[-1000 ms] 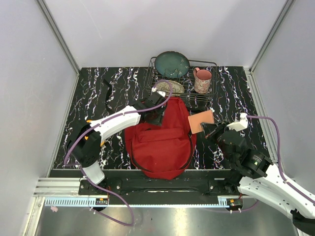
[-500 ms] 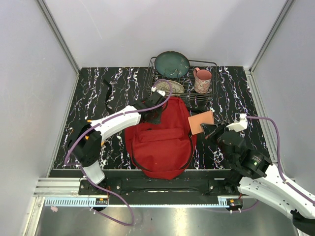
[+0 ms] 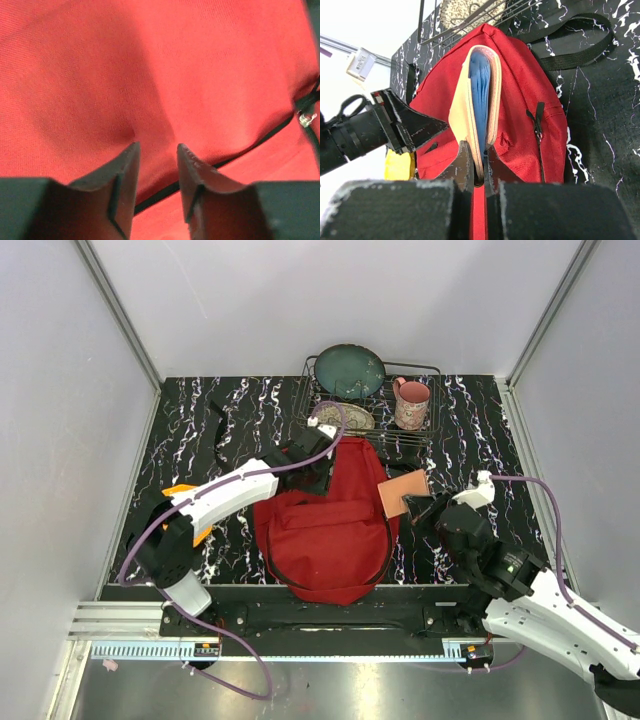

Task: Pack the student bag
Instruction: Place the personal item in the student bag.

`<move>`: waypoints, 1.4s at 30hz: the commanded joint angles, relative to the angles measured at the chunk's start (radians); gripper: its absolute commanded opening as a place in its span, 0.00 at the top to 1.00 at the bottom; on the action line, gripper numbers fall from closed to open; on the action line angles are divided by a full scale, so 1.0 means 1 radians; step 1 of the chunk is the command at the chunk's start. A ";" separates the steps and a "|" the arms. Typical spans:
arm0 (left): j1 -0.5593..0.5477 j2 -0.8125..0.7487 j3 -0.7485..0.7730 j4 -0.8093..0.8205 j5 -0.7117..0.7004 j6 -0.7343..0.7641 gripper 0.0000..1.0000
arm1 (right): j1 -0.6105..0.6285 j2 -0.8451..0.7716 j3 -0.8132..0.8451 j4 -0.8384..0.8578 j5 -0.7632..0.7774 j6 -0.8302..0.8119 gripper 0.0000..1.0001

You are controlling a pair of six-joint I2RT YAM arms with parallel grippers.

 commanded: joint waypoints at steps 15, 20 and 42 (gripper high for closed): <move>-0.116 -0.040 -0.199 0.078 0.229 0.114 0.62 | 0.004 0.010 -0.004 0.048 -0.003 0.019 0.94; -0.140 -0.035 -0.226 0.085 0.212 0.112 0.62 | 0.004 0.019 -0.005 0.048 -0.006 0.016 0.94; -0.159 0.032 -0.156 0.095 -0.275 -0.059 0.36 | 0.004 -0.042 -0.039 0.026 0.003 0.045 0.93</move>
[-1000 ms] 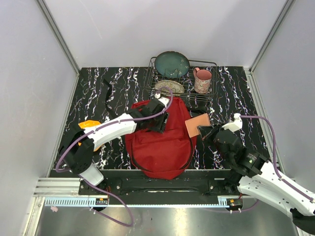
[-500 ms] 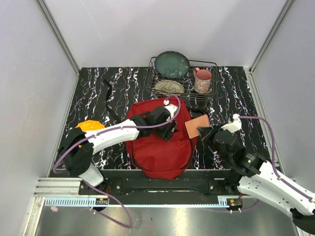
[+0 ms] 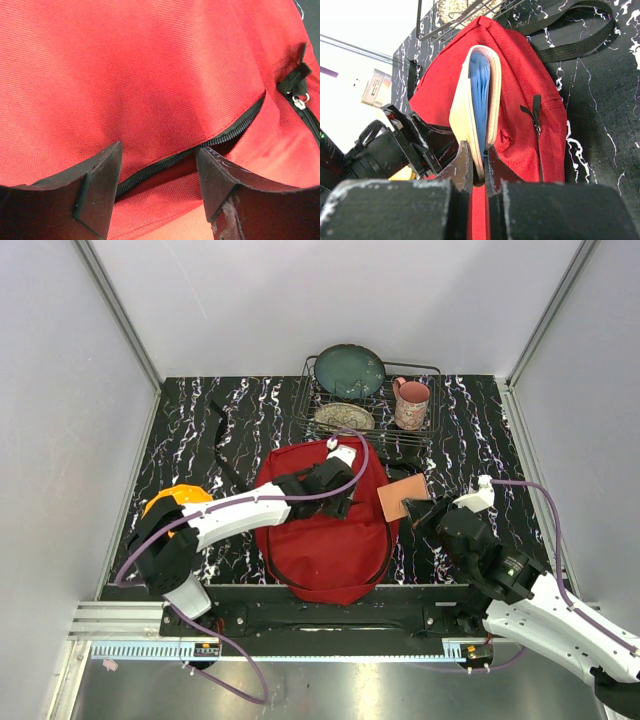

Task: Pack the student bag
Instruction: Place the personal item in the student bag.

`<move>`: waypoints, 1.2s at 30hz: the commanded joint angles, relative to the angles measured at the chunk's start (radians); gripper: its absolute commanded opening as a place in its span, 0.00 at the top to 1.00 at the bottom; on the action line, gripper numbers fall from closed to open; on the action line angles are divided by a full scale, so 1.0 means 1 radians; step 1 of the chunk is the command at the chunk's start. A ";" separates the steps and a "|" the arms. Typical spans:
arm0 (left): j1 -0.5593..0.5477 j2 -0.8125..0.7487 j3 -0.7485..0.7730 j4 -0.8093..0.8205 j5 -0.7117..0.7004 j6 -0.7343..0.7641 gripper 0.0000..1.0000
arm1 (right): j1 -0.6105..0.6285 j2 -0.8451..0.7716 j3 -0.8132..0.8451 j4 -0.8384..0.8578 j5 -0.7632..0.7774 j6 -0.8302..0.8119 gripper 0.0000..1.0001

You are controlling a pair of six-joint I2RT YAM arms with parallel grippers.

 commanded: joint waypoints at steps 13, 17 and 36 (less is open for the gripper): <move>0.015 0.014 -0.055 -0.068 -0.192 -0.050 0.69 | 0.005 -0.008 -0.003 0.021 0.025 0.024 0.91; 0.015 -0.012 -0.055 -0.096 -0.204 -0.048 0.69 | 0.004 -0.003 -0.002 0.021 0.022 0.026 0.91; 0.024 -0.090 -0.109 -0.125 -0.213 -0.035 0.78 | 0.004 0.017 0.000 0.046 0.003 0.030 0.91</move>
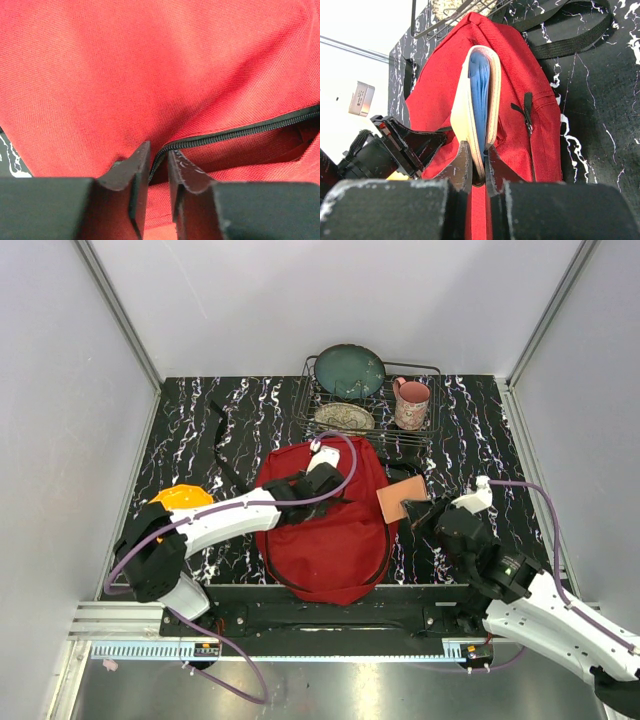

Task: Pack the student bag
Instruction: Place the personal item in the student bag.

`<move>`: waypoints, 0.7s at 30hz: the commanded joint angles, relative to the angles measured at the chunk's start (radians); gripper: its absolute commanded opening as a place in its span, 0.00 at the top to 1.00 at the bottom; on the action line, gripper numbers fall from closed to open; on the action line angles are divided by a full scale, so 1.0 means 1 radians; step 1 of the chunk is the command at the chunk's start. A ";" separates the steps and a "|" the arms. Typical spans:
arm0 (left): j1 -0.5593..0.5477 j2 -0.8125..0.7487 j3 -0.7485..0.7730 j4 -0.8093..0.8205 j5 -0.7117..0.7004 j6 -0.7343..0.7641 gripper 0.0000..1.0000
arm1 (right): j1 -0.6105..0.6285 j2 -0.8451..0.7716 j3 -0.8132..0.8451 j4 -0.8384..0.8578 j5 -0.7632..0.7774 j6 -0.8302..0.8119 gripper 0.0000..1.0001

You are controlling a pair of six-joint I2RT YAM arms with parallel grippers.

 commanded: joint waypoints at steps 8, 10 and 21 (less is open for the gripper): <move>0.030 -0.087 -0.015 -0.093 -0.008 0.045 1.00 | 0.005 0.046 0.017 0.077 -0.018 0.003 0.92; 0.030 -0.101 0.000 -0.101 0.003 0.060 1.00 | 0.004 0.053 0.019 0.084 -0.025 0.000 0.92; 0.031 -0.121 0.148 -0.142 0.045 0.113 1.00 | 0.004 0.180 0.036 0.301 -0.337 -0.066 0.97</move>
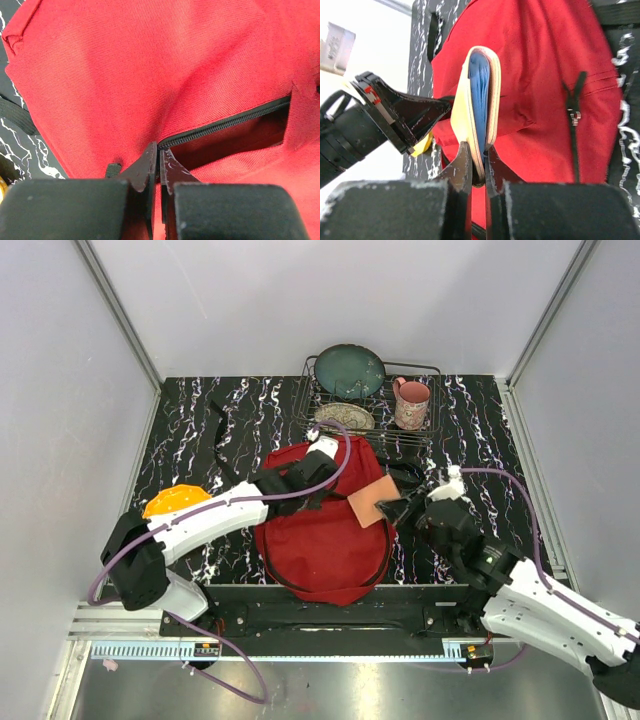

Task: Pack the student bag
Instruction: Place the personal item in the student bag.

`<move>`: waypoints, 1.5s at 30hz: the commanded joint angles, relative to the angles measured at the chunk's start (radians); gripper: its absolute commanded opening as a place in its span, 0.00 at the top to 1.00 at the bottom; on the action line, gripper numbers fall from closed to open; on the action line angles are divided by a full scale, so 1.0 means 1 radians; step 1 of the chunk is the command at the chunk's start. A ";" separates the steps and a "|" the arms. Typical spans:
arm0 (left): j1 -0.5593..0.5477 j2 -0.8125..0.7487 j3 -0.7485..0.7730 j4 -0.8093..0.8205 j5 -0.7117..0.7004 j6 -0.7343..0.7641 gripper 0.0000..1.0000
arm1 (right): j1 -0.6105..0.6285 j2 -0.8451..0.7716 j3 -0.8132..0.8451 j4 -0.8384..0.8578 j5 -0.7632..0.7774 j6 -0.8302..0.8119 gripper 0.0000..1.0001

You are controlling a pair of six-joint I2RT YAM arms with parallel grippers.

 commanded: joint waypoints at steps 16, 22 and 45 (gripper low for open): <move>0.008 -0.134 0.139 -0.055 0.052 -0.037 1.00 | 0.004 0.355 -0.037 0.515 -0.398 0.151 1.00; 0.008 -0.157 0.150 -0.055 0.071 -0.059 1.00 | 0.004 0.438 -0.050 0.530 -0.386 0.205 1.00; 0.004 -0.169 0.138 -0.083 0.089 -0.074 1.00 | 0.108 0.383 -0.046 0.515 -0.250 0.209 1.00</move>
